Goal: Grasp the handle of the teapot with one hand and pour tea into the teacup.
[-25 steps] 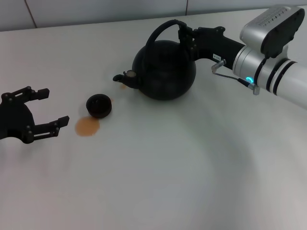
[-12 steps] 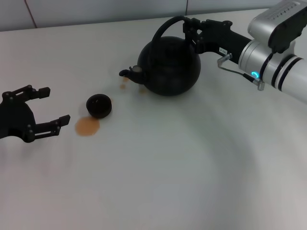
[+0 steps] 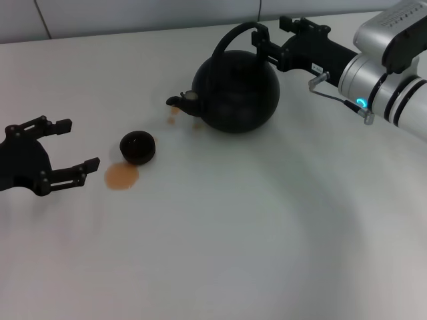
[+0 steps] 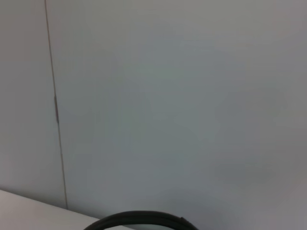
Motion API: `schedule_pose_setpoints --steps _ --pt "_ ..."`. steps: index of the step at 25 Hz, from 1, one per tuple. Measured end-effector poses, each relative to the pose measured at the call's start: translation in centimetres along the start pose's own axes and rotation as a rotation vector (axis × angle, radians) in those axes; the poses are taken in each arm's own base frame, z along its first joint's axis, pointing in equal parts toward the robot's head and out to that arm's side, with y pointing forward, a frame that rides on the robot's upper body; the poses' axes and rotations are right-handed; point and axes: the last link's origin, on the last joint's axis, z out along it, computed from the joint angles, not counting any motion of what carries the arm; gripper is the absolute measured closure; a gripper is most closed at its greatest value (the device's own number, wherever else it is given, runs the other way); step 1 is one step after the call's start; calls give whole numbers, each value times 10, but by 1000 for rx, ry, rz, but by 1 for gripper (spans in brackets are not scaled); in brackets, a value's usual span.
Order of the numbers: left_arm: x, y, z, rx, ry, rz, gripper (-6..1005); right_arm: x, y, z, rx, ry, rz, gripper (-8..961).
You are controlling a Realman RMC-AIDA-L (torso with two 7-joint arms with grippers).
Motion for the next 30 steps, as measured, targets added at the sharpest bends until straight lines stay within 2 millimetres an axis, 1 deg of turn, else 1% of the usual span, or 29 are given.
schedule_pose_setpoints --steps 2,8,12,16,20,22,25,27,30 --pt "1 -1 0 5 5 1 149 0 0 -1 0 -3 -3 413" --pt "4 -1 -1 13 12 9 149 -1 0 -4 -10 -19 -1 214" --pt "4 -1 -1 20 19 4 149 -4 1 -13 -15 -58 -5 214" --pt "3 1 -4 19 30 -3 149 -8 2 -29 -27 -119 -12 213" --pt "8 3 -11 4 73 -13 149 -11 0 -42 -36 -172 -6 213" --pt "11 6 -15 -11 109 -18 149 -15 4 -47 -74 -212 -11 213" --pt "17 13 -25 -44 168 -21 149 -19 20 -51 -196 -249 -56 213" --pt "19 16 -30 -62 197 -25 149 -17 35 -54 -302 -238 -117 214" --pt "21 21 -32 -93 222 -29 149 -11 56 -60 -465 -204 -204 214"
